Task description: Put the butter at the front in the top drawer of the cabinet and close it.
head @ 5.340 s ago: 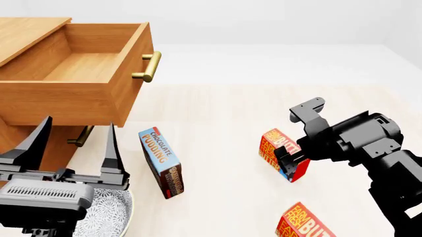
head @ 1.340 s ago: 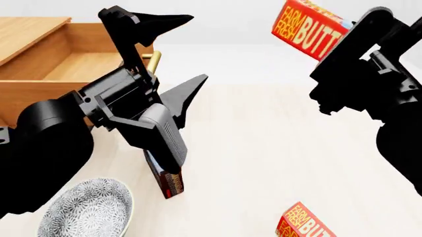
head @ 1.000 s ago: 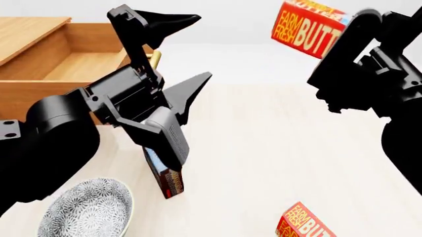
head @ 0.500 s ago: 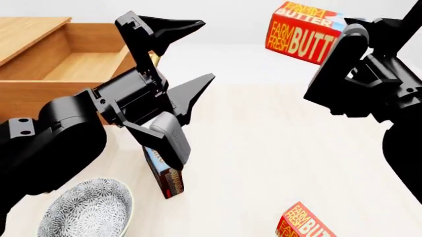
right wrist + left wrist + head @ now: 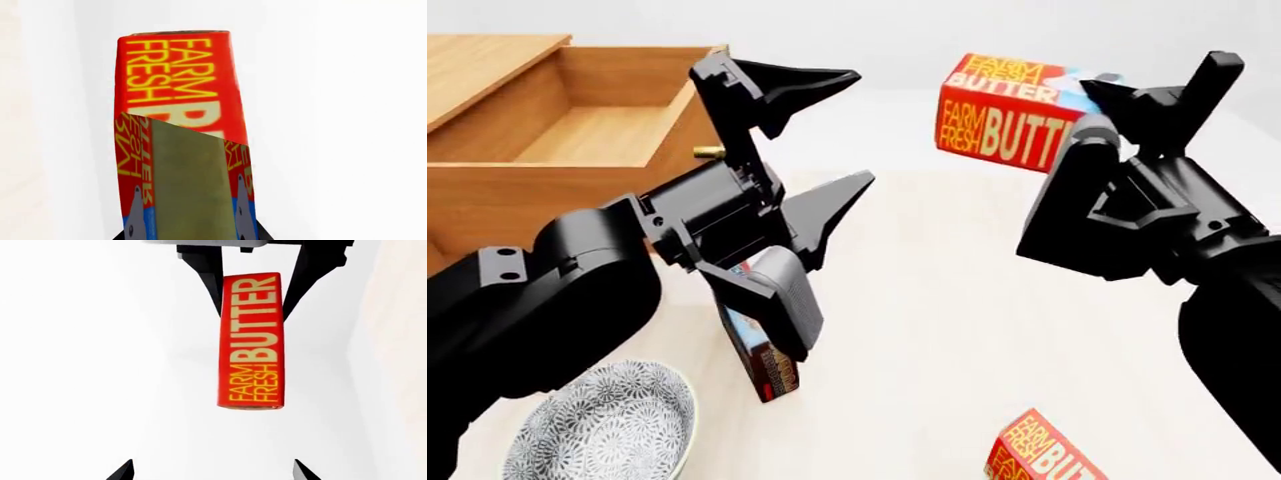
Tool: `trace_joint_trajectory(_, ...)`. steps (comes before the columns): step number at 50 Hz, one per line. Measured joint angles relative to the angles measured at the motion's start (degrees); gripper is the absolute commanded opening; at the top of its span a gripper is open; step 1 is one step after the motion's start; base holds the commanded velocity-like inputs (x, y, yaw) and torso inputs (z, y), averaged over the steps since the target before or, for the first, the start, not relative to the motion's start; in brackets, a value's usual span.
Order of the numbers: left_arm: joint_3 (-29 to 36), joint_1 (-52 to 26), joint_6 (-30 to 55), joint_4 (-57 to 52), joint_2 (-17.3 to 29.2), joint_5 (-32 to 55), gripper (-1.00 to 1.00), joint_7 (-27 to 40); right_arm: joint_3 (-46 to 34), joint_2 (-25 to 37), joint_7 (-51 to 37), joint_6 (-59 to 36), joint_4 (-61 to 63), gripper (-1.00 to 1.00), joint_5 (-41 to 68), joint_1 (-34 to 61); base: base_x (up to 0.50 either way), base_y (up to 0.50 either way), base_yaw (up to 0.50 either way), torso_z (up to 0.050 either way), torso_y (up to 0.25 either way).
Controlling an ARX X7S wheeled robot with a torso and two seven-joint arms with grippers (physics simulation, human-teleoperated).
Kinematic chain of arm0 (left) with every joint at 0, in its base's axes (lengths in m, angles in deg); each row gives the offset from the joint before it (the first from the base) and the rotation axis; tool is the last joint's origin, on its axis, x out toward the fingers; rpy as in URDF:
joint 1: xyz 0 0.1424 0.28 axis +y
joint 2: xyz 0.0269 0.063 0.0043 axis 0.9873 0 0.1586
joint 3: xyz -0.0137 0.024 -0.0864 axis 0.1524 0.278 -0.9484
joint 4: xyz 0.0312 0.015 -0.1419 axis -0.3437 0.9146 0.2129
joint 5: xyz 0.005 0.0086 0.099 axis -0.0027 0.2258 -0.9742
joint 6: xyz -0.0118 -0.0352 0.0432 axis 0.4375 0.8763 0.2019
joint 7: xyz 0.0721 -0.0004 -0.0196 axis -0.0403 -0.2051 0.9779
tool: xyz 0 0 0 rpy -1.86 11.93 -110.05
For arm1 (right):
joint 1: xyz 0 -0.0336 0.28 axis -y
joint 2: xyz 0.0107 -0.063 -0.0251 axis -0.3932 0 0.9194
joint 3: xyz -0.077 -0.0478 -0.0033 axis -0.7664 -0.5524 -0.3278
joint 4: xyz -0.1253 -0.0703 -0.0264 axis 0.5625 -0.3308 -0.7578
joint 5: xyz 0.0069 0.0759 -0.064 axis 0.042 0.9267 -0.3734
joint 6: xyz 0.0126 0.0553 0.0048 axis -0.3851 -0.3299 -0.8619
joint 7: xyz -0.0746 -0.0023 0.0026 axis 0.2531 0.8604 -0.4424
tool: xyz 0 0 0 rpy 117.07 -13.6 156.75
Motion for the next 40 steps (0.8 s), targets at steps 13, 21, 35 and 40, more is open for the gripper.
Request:
trace_joint_trajectory(13,1.06,0.84,-0.76,0.74,-1.14,0.13,1.00,0.06,-1.18,0.11,-0.29,0.15,1.21,-1.00,-1.19,-1.02,0.00,0.00,0.00,0.001,0.002)
trace_joint_trajectory(21,1.75,1.15,-1.01,1.30,-1.74,0.14,1.00,-0.25,-1.79,0.37,-0.12,0.30,1.86,-1.00,-1.72,-1.46,0.00,0.00,0.00,0.000,0.001)
trace_joint_trajectory(35,2.61,1.34,-1.51,2.68,-2.72,0.34,1.00,-0.59,-2.66,0.84,0.51,0.52,3.10,-1.00,-2.65,-1.79,0.00,0.00,0.00,0.001,0.001)
trace_joint_trajectory(40,2.84,1.34,-1.74,3.34,-3.15,0.46,1.00,-0.59,-2.89,1.01,0.79,0.49,3.71,-1.00,-2.94,-1.82,0.00,0.00,0.00,0.000,0.000)
